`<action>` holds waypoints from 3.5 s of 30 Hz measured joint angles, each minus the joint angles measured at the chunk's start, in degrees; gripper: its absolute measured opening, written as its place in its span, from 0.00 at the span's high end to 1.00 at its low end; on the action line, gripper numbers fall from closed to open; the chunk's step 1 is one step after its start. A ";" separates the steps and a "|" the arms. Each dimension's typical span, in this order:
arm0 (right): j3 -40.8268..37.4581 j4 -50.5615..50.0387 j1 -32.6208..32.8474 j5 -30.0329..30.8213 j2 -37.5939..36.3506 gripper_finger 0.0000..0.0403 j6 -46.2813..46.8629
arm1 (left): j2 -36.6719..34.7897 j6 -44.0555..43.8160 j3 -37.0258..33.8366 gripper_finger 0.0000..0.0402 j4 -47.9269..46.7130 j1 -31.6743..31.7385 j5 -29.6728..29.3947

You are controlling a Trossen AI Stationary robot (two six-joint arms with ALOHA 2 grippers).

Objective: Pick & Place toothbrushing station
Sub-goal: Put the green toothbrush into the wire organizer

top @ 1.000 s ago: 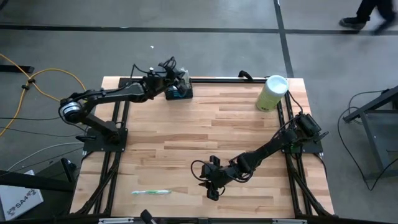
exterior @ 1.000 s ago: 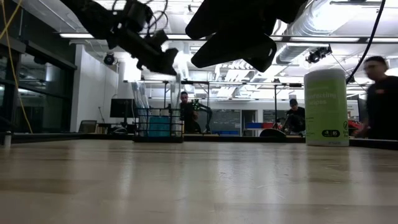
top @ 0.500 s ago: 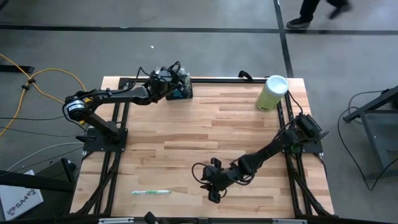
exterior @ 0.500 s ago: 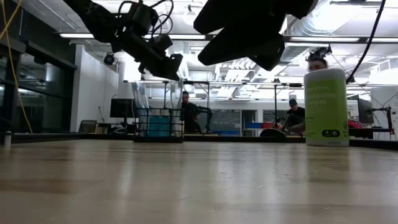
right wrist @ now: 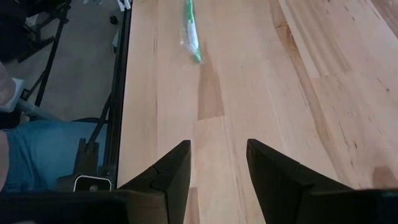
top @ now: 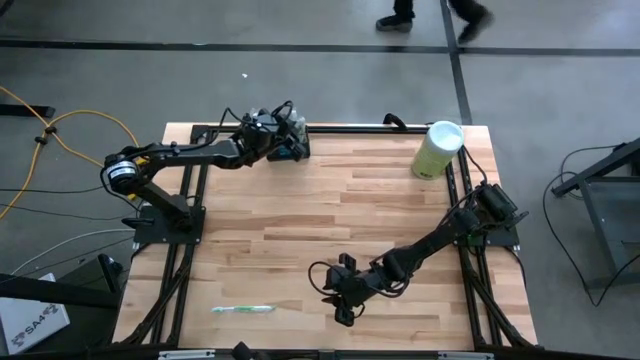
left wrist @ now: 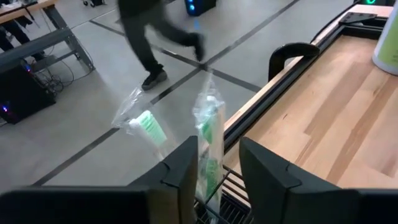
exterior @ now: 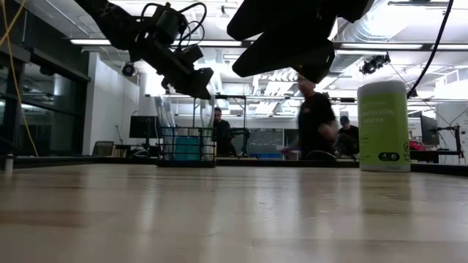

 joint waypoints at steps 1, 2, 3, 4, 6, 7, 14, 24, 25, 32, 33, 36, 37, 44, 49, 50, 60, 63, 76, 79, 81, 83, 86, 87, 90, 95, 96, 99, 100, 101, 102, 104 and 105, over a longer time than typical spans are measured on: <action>0.00 0.00 0.02 -0.01 0.00 0.63 0.00 | 0.00 0.31 0.00 0.70 -0.01 -0.02 0.03; 0.00 0.00 0.02 -0.02 0.00 0.63 0.00 | 0.00 0.71 0.00 0.69 -0.01 -0.26 0.09; 0.00 0.00 0.02 -0.02 0.00 0.63 0.00 | 0.00 1.14 0.00 0.68 -0.01 -0.63 0.09; -0.01 0.00 0.02 -0.02 0.00 0.63 0.00 | 0.00 1.65 0.00 0.67 0.14 -0.92 0.07; 0.00 0.00 0.02 -0.02 0.00 0.63 0.00 | -0.05 2.56 0.00 0.67 0.63 -1.53 0.09; 0.00 0.00 0.02 -0.02 0.00 0.63 0.00 | -0.23 2.69 0.00 0.67 0.73 -1.91 0.09; -0.02 0.00 0.02 -0.04 0.00 0.63 0.00 | -2.10 4.50 0.09 0.67 0.96 -4.37 -4.84; 0.00 0.00 0.00 -0.16 0.00 0.63 -0.09 | -5.73 5.06 0.11 0.67 -3.72 -10.62 -10.97; 0.00 -0.04 0.01 -0.20 0.00 0.63 -0.09 | -6.04 4.28 0.11 0.67 -5.04 -11.37 -11.03; -0.01 -0.02 0.11 -0.47 0.00 0.63 -0.24 | -9.18 -0.69 0.09 0.67 -16.63 -17.24 -11.32; 0.00 -0.05 0.11 -0.47 0.00 0.63 -0.24 | -9.65 -1.16 0.09 0.67 -17.91 -18.19 -11.55; -0.01 -0.07 0.11 -0.46 0.00 0.63 -0.24 | -11.44 -2.99 0.09 0.67 -21.72 -21.41 -12.22; 0.00 -0.05 0.11 -0.46 0.00 0.63 -0.24 | -12.07 -3.88 0.09 0.67 -22.93 -22.56 -12.18; 0.00 -0.09 0.11 -0.47 0.00 0.63 -0.24 | -16.90 -12.74 0.09 0.67 -34.99 -34.25 -12.04; 0.00 -0.28 0.11 -0.46 0.00 0.63 -0.59 | -18.92 -22.06 0.08 0.67 -40.75 -43.65 -12.03; 0.00 -0.36 0.11 -0.46 0.00 0.63 -0.61 | -19.11 -24.08 0.07 0.67 -41.50 -45.30 -11.99; 0.00 -0.50 0.11 -0.46 0.00 0.63 -0.57 | -19.19 -47.30 0.07 0.67 -54.27 -58.97 -10.65; -0.02 -0.50 0.11 -0.46 0.00 0.63 -0.59 | -19.19 -53.67 0.04 0.67 -57.61 -62.89 -8.34; 0.00 -0.46 0.11 -0.67 0.00 0.63 1.28 | -18.80 -71.99 0.04 0.67 -56.96 -78.79 -6.27; -0.01 -0.46 0.11 -1.73 0.00 0.63 1.29 | -17.71 -76.98 0.04 0.67 -56.64 -81.99 -6.29; 0.00 -0.46 0.11 -1.97 0.00 0.63 1.29 | -16.67 -80.09 0.04 0.67 -56.34 -83.93 -6.27; 0.00 -0.46 0.11 -2.01 0.00 0.63 1.30 | -15.52 -82.85 0.04 0.67 -56.08 -85.77 -6.21; 0.00 -0.46 0.11 -1.99 0.00 0.63 1.31 | -13.43 -86.94 0.04 0.67 -55.01 -88.31 -6.14; -0.01 -0.46 0.11 -1.99 0.00 0.63 1.31 | -12.59 -87.99 0.04 0.67 -54.48 -89.11 -6.14; 0.00 -0.44 0.11 -2.01 0.00 0.63 1.34 | -10.01 -91.17 0.04 0.67 -52.93 -91.01 -6.18; 0.00 -0.44 0.11 -1.99 0.00 0.63 1.36 | -6.24 -95.67 0.04 0.67 -49.57 -93.57 -6.19; -0.01 -0.44 0.11 -1.99 0.00 0.63 1.36 | -5.67 -96.53 0.04 0.67 -48.98 -94.01 -6.18; -0.01 -0.42 0.11 -1.99 0.00 0.63 1.36 | -4.35 -99.93 0.04 0.67 -48.73 -95.54 -6.19; 0.00 -0.42 0.11 -1.99 0.00 0.63 1.36 | -3.99 -101.05 0.04 0.67 -48.77 -96.05 -6.15; -0.02 -0.42 0.11 -1.99 0.00 0.63 1.36 | -3.66 -101.88 0.04 0.67 -48.79 -96.64 -5.97; 0.00 -0.42 0.11 -1.99 0.00 0.63 1.36 | -3.43 -102.40 0.04 0.67 -48.81 -97.28 -5.77; 0.00 -0.42 0.11 -1.99 0.00 0.63 1.33 | -3.30 -102.60 0.04 0.67 -48.83 -98.59 -5.48; -0.01 -0.42 0.11 -1.99 0.00 0.63 1.33 | -3.30 -102.39 0.04 0.67 -48.82 -99.38 -5.40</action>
